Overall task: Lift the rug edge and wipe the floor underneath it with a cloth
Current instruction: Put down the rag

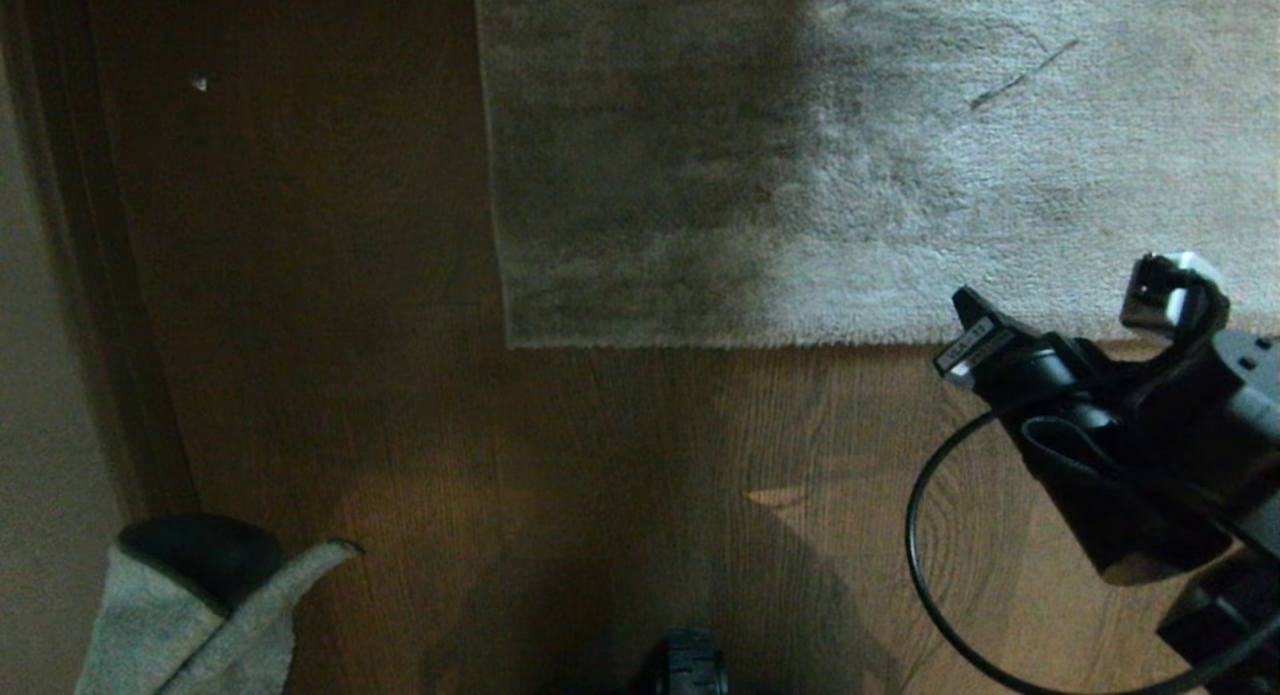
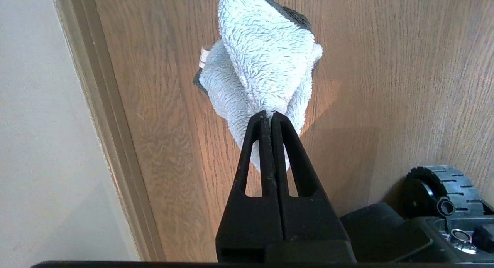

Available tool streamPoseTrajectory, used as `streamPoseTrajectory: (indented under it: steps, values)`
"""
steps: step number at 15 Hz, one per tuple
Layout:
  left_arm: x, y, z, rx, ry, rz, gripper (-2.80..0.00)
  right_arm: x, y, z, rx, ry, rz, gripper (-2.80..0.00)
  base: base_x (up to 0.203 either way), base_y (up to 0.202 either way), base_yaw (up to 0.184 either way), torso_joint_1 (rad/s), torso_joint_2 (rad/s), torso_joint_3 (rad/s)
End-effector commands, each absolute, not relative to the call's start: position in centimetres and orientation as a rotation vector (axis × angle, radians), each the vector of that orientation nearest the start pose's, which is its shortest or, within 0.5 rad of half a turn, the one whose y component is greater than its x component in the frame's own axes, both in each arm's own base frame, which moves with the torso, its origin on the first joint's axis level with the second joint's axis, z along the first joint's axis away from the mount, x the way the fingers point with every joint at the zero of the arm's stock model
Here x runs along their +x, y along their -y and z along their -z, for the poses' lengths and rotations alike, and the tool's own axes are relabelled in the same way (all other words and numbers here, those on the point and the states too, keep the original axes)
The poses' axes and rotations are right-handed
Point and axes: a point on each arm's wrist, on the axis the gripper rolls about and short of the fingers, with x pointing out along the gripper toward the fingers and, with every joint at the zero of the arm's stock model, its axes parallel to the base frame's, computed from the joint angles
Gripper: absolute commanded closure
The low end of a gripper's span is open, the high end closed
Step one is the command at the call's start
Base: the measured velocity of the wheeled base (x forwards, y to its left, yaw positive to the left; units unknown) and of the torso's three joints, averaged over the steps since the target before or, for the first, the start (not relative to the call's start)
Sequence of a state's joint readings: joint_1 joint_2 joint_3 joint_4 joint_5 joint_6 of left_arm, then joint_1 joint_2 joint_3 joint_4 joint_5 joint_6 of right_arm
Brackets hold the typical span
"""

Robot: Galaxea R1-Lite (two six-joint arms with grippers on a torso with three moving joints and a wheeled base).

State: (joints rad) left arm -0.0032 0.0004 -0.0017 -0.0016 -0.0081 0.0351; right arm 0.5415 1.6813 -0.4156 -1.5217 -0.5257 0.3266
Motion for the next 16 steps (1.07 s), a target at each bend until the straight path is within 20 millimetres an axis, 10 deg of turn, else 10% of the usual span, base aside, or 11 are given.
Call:
streamPoseTrajectory:
  steps: [1,16]
  values:
    - [-2.3,0.0,-7.6,0.035,0.004,0.011,0.00,20.3,-10.4,-19.0,0.461,0.279,-0.036,0.00,0.000,0.000,0.000,0.000,0.00,0.000]
    - [-2.3,0.0,-7.6,0.035,0.003,0.011,0.00,9.0,0.6,-19.5,0.339,0.533,0.408,0.00,0.000,0.000,0.000,0.000,0.00,0.000]
